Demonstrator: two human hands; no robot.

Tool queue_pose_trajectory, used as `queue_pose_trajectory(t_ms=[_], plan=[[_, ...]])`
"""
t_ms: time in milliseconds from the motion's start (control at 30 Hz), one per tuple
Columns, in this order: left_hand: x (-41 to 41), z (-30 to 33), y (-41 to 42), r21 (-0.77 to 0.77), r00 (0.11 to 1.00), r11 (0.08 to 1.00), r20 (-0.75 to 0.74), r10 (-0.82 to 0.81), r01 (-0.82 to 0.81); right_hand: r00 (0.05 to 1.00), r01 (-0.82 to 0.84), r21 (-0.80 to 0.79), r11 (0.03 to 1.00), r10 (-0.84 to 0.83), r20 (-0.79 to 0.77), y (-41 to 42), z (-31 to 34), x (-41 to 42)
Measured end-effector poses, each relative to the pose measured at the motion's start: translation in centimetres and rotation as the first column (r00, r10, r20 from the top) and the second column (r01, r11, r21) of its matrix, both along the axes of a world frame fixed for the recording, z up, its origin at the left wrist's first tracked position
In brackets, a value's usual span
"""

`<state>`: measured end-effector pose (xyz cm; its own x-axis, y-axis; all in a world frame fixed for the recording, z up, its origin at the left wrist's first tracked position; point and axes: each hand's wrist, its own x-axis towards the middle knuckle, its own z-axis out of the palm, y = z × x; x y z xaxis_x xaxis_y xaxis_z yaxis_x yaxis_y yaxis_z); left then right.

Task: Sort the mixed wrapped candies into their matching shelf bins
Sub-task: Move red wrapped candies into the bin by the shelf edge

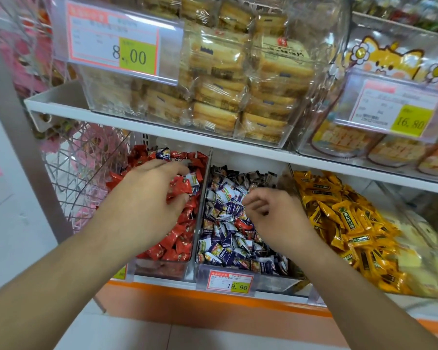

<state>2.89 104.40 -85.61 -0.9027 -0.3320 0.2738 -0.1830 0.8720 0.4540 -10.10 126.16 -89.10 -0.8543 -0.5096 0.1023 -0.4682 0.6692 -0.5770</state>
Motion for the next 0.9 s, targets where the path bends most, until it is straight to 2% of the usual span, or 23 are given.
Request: queue_pose_trajectory(t_ms=[167,367,567,767,900], plan=[[-0.2,-0.6,1.6,0.010,0.978,0.979,0.052,-0.204,0.204,0.997,0.029,0.271,0.962,-0.011,-0.071,-0.5,-2.8,-1.2],[-0.7,-1.5,1.9,0.019,0.964,0.967,0.083,-0.254,0.254,0.990,0.125,0.388,0.913,-0.091,-0.107,-1.0,-4.6,-2.1],[-0.7,-1.6,1.7,0.023,0.962,0.965,0.074,-0.263,0.262,0.986,0.149,0.367,0.918,-0.111,-0.122,-1.1,-4.3,-1.8],[-0.7,-1.4,1.5,0.020,0.971,0.971,0.033,-0.237,0.237,0.980,0.126,0.207,0.970,-0.089,-0.177,-0.4,-2.6,-1.8],[-0.6,-1.5,1.8,0.026,0.968,0.969,0.058,-0.245,0.244,0.989,0.113,0.262,0.958,-0.085,-0.118,-0.5,-3.3,-1.4]])
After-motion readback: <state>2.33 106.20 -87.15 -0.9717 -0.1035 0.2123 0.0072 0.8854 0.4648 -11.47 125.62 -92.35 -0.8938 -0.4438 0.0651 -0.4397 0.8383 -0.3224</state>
